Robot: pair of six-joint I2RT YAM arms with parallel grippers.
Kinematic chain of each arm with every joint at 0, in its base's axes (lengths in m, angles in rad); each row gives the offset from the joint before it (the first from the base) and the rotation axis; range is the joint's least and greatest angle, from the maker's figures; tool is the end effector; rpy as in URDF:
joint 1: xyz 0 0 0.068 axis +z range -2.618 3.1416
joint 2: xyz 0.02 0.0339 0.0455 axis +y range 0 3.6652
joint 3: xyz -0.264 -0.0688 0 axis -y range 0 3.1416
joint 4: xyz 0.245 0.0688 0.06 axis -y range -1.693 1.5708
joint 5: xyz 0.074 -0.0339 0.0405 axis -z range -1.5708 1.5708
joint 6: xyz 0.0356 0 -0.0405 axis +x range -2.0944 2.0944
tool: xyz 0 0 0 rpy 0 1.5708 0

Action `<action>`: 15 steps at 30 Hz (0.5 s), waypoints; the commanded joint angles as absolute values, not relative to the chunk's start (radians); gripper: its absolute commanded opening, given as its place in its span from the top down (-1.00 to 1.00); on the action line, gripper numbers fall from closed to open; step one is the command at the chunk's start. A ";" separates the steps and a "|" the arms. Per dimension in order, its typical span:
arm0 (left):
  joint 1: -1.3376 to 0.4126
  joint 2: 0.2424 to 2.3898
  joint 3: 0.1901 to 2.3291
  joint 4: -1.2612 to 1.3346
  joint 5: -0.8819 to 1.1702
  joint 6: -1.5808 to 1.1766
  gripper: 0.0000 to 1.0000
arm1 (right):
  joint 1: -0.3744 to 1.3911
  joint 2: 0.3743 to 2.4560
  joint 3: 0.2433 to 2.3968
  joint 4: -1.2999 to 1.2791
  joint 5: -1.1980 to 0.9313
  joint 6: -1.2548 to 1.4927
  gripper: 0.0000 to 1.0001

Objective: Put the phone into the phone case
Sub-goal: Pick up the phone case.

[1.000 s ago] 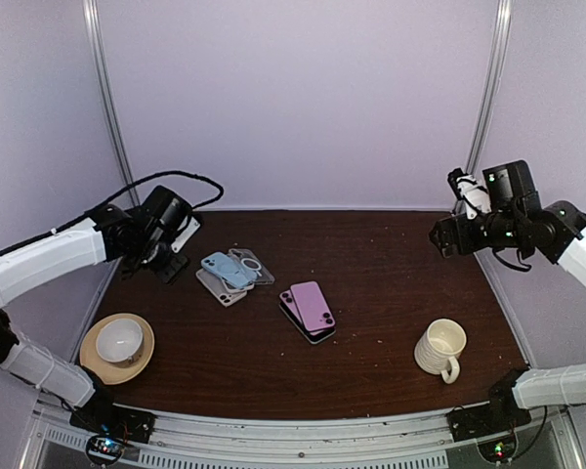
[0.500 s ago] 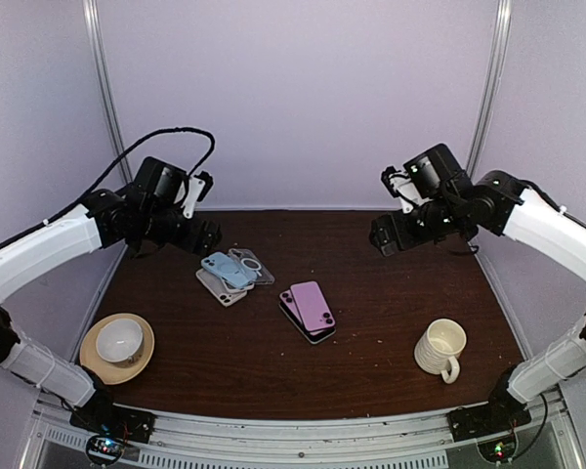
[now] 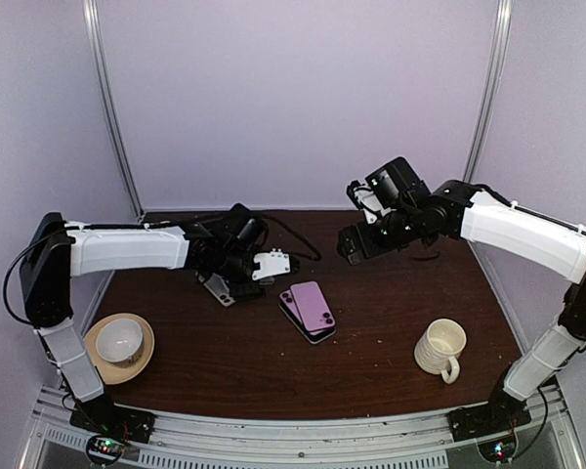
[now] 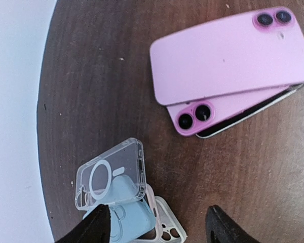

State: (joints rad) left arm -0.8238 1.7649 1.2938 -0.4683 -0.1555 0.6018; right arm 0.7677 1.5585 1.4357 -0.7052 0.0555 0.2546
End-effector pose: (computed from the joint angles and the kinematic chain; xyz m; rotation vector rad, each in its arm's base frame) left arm 0.2628 -0.2757 0.2267 1.5842 1.9299 0.1030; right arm 0.2470 0.2356 0.3263 -0.5930 2.3643 0.4054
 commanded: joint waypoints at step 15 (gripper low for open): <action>-0.757 2.057 1.424 -0.349 -0.222 0.885 -0.23 | 0.752 1.486 1.424 -0.726 0.056 0.127 -0.99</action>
State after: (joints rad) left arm -0.7673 2.0396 1.3849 -0.4137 -0.1818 0.8585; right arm 0.7612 1.5208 1.4353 -0.7242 0.0505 0.1555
